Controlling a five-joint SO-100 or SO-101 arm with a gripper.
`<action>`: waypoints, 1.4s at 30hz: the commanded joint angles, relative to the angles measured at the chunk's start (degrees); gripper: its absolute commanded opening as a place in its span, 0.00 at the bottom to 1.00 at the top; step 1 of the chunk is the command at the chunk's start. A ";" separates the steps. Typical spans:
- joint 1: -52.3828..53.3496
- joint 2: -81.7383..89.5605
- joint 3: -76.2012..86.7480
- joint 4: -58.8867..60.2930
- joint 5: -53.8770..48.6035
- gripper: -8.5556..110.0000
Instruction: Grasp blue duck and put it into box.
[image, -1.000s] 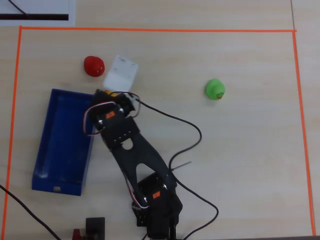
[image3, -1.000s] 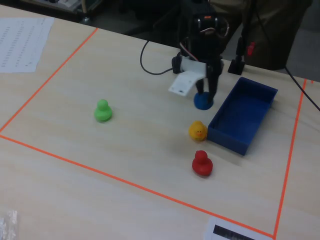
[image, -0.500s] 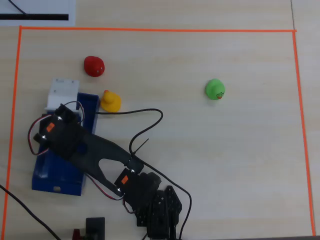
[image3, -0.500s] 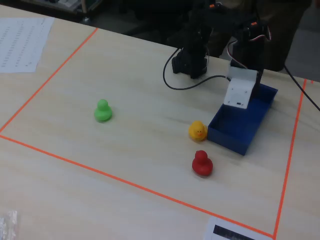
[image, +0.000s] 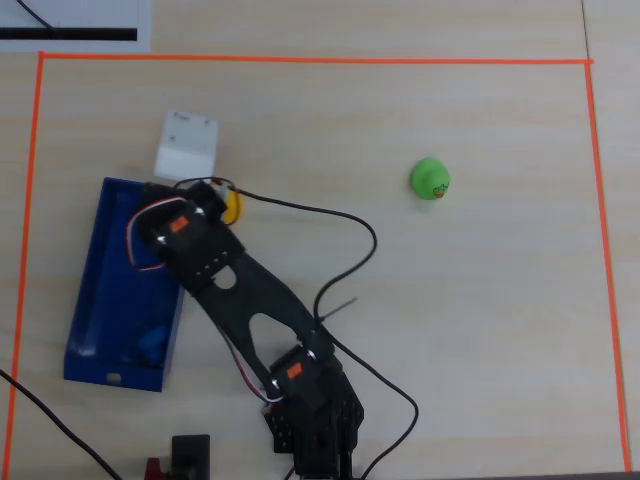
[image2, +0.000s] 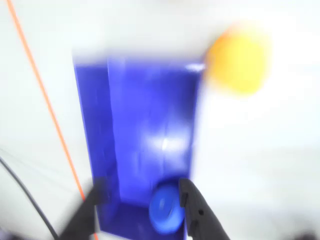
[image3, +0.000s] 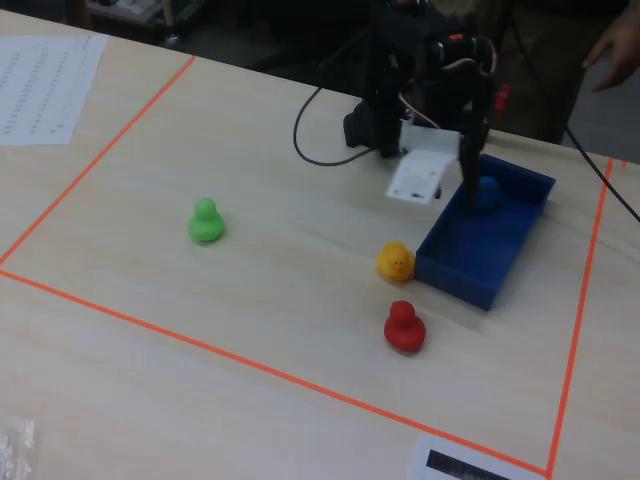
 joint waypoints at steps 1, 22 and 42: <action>18.63 22.59 23.20 -16.35 -9.58 0.07; 35.51 84.20 90.18 -19.60 -29.79 0.07; 42.01 86.66 90.26 -1.49 -35.33 0.09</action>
